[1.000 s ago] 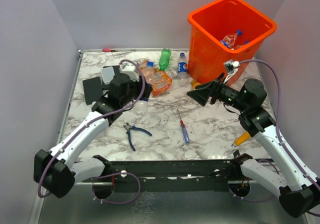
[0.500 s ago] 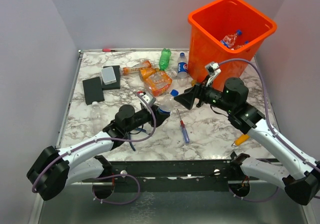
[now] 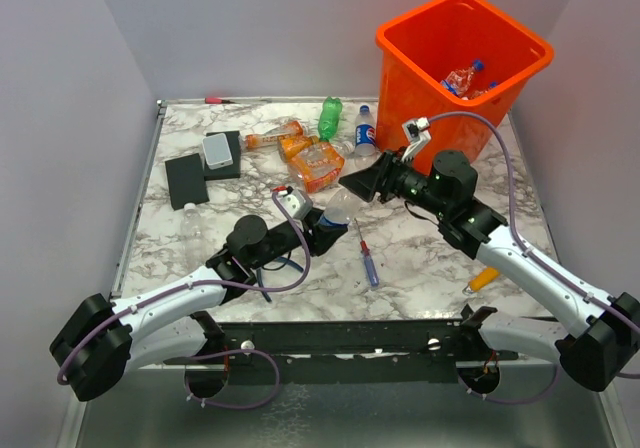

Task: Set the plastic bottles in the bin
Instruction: Place the plastic bottle in the trash bin.

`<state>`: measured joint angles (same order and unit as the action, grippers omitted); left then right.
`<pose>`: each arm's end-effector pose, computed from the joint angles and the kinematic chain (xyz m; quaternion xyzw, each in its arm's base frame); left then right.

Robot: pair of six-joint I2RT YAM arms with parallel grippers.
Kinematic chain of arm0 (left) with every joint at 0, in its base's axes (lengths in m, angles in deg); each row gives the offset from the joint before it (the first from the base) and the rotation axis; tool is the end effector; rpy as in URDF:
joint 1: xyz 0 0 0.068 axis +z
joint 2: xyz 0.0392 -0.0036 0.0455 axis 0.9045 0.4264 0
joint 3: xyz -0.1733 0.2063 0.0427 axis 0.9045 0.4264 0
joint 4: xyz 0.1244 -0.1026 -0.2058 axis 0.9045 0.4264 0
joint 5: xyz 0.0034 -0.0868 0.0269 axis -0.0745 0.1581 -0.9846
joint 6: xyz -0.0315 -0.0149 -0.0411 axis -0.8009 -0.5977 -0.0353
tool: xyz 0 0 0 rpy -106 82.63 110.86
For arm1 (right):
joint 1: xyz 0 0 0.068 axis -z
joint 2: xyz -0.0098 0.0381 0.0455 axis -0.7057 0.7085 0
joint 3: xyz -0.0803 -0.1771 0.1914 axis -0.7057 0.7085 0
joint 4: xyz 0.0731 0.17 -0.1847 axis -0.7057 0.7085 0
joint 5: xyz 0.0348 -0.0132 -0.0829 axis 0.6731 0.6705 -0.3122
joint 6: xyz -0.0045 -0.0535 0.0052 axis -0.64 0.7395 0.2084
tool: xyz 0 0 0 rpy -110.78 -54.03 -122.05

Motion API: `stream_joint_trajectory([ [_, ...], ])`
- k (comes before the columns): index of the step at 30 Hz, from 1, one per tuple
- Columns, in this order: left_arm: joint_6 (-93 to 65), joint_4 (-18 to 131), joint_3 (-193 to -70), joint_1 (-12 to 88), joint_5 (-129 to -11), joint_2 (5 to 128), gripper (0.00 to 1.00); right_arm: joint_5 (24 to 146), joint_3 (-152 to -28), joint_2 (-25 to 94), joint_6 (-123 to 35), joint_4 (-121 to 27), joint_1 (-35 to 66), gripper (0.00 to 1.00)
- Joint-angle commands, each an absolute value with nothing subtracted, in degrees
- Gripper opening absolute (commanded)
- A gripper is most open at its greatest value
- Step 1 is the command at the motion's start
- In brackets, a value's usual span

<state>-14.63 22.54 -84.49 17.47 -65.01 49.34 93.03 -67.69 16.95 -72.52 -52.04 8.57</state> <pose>0.1493 -0.1738 0.2595 0.2888 0.6285 -0.4240 0.5847 0.2047 0.1625 0.3554 -0.0985 0.7319 0.4719 0.4816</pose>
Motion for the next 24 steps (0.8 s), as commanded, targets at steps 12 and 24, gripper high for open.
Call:
stream_joint_trajectory([
  [12,-15.87,19.70,-84.31,16.94,-69.03,48.57,0.26,92.28,-65.06,18.41,-75.86,-56.36,6.32,0.60],
  [24,-16.36,19.70,-84.11,16.82,-70.06,48.19,0.68,90.38,-65.82,18.83,-74.97,-56.56,4.66,0.00],
])
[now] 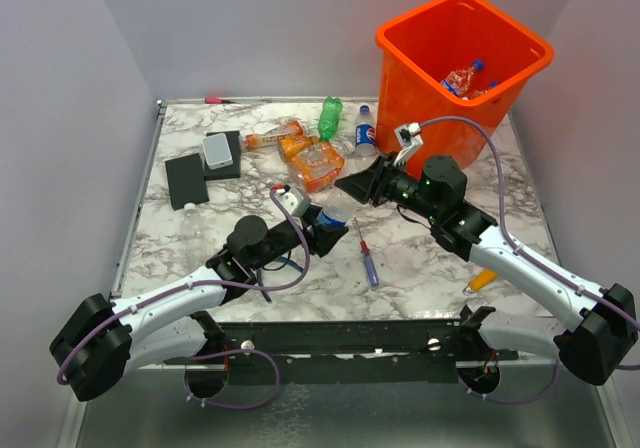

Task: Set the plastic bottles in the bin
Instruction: Place the plastic bottle in the trash bin.

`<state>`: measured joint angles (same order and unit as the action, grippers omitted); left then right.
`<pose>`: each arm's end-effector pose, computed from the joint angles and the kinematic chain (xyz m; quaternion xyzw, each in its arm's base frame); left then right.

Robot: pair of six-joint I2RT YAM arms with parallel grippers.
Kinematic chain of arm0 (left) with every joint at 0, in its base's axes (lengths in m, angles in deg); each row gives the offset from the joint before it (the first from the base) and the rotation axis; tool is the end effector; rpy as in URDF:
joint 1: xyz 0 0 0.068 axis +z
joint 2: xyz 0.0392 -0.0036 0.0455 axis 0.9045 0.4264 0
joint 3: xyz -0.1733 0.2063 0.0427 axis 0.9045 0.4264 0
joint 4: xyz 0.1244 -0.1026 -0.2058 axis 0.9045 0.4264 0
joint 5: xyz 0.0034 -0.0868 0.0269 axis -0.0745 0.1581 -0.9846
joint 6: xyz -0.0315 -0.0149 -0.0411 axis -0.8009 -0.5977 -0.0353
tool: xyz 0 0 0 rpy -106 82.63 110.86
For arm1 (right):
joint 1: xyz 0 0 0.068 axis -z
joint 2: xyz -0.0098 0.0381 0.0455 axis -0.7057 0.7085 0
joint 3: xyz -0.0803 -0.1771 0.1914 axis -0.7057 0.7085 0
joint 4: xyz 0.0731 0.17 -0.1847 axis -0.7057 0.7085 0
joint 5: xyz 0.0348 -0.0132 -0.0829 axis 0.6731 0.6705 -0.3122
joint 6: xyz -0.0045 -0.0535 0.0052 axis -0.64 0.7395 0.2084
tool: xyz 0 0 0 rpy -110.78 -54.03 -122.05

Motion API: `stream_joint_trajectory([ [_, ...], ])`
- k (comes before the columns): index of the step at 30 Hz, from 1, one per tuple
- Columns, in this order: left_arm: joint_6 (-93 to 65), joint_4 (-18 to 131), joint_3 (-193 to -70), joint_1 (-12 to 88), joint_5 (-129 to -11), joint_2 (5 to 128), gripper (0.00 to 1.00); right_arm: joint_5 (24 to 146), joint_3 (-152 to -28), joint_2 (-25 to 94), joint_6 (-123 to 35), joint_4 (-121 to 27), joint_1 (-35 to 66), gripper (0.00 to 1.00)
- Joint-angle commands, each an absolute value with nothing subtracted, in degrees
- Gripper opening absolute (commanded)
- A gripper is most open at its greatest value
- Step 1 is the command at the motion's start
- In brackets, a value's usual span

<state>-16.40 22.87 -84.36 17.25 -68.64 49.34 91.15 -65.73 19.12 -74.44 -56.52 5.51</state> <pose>0.1504 -0.1731 0.2581 0.2597 0.6439 -0.4153 0.5878 0.2041 0.1786 0.3422 -0.0951 0.7306 0.4850 0.4711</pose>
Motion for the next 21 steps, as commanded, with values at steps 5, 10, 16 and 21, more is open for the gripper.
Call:
stream_joint_trajectory([
  [5,-16.07,19.75,-83.66,16.84,-70.68,47.53,0.99,89.48,-66.78,17.88,-73.03,-54.47,4.67,0.00],
  [10,-15.36,20.61,-83.14,16.84,-77.56,44.79,0.99,85.46,-73.09,15.42,-65.26,-46.86,4.64,0.00],
  [16,-13.00,22.80,-81.10,16.80,-100.35,35.26,0.99,70.33,-91.13,13.00,-46.74,-33.20,4.65,0.00],
  [21,-12.77,24.76,-80.39,16.83,-109.64,32.15,0.99,54.46,-104.61,15.75,-35.49,-34.71,4.64,0.00],
])
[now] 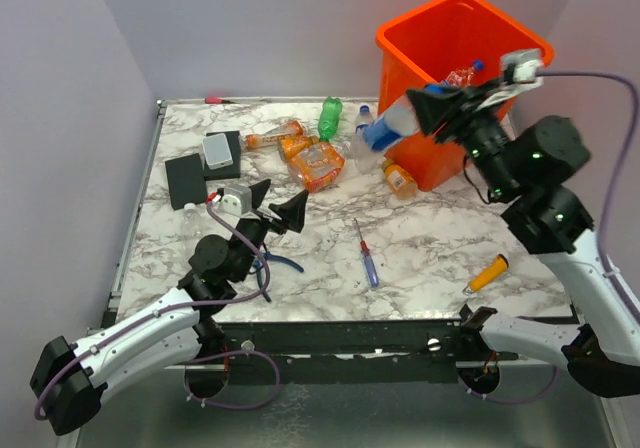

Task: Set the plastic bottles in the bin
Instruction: Place the plastic bottle in the trash bin.

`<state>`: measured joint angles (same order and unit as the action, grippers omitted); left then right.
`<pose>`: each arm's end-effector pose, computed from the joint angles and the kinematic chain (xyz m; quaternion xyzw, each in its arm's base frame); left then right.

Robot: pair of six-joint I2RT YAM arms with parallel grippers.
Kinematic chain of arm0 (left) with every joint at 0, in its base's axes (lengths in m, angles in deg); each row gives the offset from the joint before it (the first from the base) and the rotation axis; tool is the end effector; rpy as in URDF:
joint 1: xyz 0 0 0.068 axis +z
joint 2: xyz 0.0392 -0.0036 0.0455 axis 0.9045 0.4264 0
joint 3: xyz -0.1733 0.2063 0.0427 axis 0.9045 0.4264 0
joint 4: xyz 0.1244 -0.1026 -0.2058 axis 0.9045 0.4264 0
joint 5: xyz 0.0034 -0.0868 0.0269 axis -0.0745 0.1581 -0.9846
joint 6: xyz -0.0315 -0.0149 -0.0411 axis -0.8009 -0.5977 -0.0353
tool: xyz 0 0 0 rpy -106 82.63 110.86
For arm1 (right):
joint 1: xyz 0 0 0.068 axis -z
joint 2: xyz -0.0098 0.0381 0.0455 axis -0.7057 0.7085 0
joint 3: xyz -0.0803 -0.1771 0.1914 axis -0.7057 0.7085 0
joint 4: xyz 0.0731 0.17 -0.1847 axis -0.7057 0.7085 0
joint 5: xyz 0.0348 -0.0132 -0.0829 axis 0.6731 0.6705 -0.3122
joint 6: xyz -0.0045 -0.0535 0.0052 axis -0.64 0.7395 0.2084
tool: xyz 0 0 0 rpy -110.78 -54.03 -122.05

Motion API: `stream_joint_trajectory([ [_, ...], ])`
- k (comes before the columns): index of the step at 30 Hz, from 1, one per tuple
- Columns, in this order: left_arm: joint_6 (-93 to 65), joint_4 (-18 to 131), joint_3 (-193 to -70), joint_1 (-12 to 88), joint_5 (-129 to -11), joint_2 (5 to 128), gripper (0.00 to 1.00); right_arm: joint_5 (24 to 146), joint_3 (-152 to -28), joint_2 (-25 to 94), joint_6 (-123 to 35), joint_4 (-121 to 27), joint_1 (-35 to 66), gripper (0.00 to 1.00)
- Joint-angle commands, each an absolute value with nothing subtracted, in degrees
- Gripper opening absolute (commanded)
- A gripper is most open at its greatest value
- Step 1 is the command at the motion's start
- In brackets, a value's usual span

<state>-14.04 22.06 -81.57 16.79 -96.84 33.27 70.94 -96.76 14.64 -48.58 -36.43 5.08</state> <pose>0.1288 -0.1260 0.2941 0.0646 0.6031 -0.3060 0.7338 0.1611 0.1292 0.5091 -0.1156 0.6303 0.2989 0.7071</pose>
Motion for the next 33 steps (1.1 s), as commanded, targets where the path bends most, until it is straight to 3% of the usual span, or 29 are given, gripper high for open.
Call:
stream_joint_trajectory([
  [1,-12.98,25.07,-80.54,16.84,-110.10,32.42,0.99,50.84,-106.90,16.90,-33.85,-36.32,4.64,0.00],
  [4,-13.94,26.76,-81.70,16.80,-110.44,33.76,0.99,38.29,-115.66,23.49,-27.73,-40.50,4.77,0.00],
  [7,-14.37,28.34,-82.60,16.79,-110.24,34.67,0.99,33.11,-121.52,29.66,-22.89,-46.60,7.81,0.00],
  [17,-13.87,30.86,-83.64,16.85,-113.36,34.47,0.99,36.80,-121.62,40.41,-37.05,-59.33,30.89,0.00],
  [25,-14.45,31.31,-83.90,16.81,-114.24,34.74,0.99,35.24,-120.70,48.27,-35.59,-62.94,36.56,0.00],
  [33,-14.59,32.20,-84.68,16.81,-113.62,36.21,0.99,42.58,-121.79,52.93,-45.50,-49.40,38.76,0.01],
])
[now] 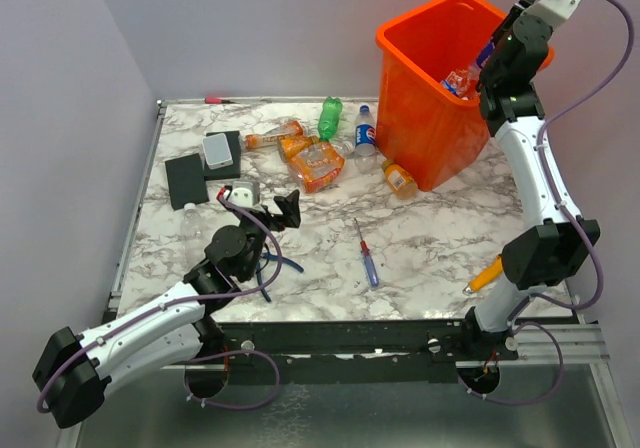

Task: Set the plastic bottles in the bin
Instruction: Place the plastic bottle in the trash bin.

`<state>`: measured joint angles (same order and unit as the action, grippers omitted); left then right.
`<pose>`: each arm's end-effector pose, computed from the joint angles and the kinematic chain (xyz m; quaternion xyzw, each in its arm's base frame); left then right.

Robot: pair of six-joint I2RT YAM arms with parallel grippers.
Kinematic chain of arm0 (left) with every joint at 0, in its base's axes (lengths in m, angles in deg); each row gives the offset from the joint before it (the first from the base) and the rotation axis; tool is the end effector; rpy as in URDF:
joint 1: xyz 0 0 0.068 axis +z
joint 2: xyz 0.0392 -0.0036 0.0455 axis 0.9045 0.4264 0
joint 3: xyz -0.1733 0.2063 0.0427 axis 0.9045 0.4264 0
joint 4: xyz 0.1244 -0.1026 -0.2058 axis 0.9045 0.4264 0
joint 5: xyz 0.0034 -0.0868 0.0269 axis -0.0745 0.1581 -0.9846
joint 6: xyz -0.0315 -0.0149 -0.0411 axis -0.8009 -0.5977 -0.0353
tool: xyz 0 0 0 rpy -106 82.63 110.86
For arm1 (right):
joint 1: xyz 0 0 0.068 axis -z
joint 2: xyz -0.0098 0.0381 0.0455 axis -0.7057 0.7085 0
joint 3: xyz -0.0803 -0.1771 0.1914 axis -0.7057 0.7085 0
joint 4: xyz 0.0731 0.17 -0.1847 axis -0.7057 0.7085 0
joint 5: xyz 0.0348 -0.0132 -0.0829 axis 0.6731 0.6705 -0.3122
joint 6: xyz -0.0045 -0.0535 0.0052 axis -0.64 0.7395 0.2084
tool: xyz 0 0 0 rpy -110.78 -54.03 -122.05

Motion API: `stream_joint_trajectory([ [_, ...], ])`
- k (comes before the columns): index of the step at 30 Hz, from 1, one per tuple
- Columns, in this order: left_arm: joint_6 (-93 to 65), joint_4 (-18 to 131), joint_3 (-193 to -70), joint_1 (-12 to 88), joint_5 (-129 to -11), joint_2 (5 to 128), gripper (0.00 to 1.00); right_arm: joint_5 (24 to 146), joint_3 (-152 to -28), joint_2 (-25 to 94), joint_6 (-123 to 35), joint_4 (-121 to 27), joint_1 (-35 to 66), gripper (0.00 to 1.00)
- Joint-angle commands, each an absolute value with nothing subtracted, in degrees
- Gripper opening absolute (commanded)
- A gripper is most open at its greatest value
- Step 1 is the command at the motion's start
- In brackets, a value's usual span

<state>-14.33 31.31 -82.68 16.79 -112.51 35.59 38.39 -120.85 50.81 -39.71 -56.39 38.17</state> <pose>0.1394 -0.1247 0.2768 -0.0066 0.6773 -0.1807 0.7131 0.3822 0.0226 0.5056 0.2495 0.5622 -0.1335 0.7771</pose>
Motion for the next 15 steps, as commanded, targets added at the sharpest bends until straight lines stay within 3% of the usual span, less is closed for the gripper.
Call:
stream_joint_trajectory([
  [1,-14.56,32.26,-84.70,16.79,-113.72,36.29,0.99,43.62,-122.40,53.53,-46.62,-47.87,38.78,0.03],
  [2,-14.58,32.33,-84.75,16.79,-113.75,36.41,0.99,44.65,-123.04,54.15,-47.66,-45.34,38.82,0.08],
  [5,-14.64,32.58,-84.86,16.80,-113.75,36.63,0.99,47.04,-123.88,54.91,-49.83,-42.24,38.82,0.44],
  [7,-14.64,32.62,-84.88,16.79,-113.61,36.86,0.99,47.74,-123.68,54.46,-50.95,-41.68,38.82,0.61],
  [15,-15.03,33.06,-85.32,16.79,-112.91,37.93,0.99,51.25,-128.69,51.90,-52.40,-39.04,38.82,0.87],
])
